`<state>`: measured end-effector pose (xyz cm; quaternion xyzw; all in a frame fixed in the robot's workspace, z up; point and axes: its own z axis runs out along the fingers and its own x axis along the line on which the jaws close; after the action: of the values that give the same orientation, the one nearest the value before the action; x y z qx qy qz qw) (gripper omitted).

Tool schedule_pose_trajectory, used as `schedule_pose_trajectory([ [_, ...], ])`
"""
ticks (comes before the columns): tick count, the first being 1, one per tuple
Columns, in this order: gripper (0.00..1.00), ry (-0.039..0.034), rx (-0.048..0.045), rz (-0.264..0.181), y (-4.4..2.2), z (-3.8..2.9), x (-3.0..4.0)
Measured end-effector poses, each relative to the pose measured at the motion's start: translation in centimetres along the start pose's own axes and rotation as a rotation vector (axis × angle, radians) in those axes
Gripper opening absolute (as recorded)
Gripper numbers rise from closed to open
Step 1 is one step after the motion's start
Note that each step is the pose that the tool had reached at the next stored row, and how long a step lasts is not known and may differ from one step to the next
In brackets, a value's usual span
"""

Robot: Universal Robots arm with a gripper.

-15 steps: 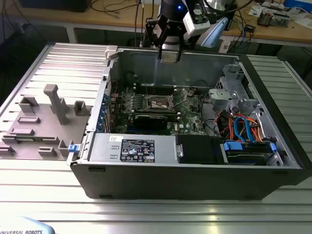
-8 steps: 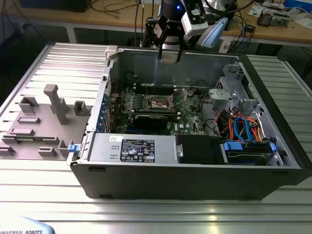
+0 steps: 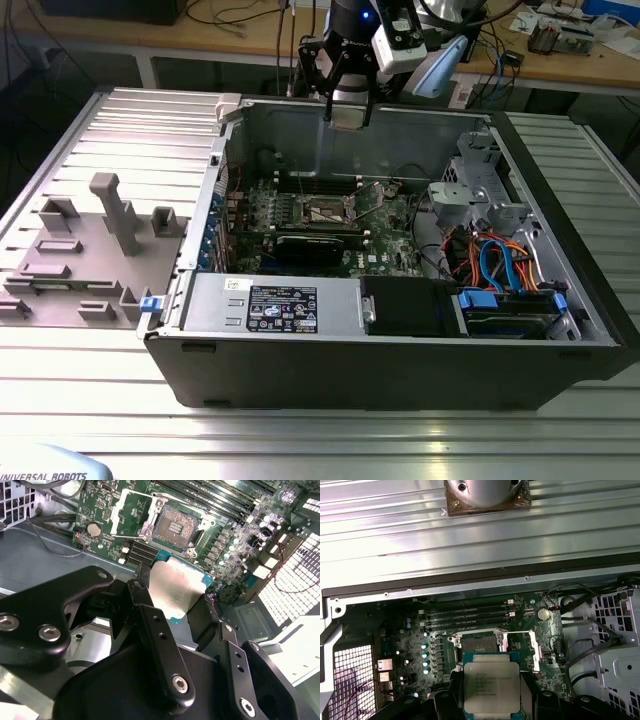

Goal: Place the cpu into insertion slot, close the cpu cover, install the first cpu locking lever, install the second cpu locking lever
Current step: 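Place the cpu into insertion slot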

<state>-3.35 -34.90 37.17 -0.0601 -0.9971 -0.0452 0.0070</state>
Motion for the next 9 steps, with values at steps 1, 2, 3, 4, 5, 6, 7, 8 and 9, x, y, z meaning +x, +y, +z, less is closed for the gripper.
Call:
schedule_pose_trajectory([
  [1, 0.54, -0.0005, 0.0000, 0.006, 0.00, 0.00, 0.00],
  [2, 0.54, -0.0012, -0.0002, 0.013, 0.00, 0.00, 0.00],
  [3, 0.54, -0.0020, -0.0003, 0.022, 0.00, 0.00, 0.00],
  [4, 0.54, -0.0033, -0.0005, 0.036, 0.00, 0.00, 0.00],
  [5, 0.54, -0.0044, -0.0008, 0.049, 0.00, 0.00, 0.00],
  [6, 0.54, -0.0055, -0.0010, 0.061, 0.00, 0.00, 0.00],
  [7, 0.54, -0.0065, -0.0013, 0.072, 0.00, 0.00, 0.00],
  [8, 0.54, -0.0080, -0.0016, 0.090, 0.00, 0.00, 0.00],
  [9, 0.54, -0.0086, -0.0018, 0.097, 0.00, 0.00, 0.00],
])
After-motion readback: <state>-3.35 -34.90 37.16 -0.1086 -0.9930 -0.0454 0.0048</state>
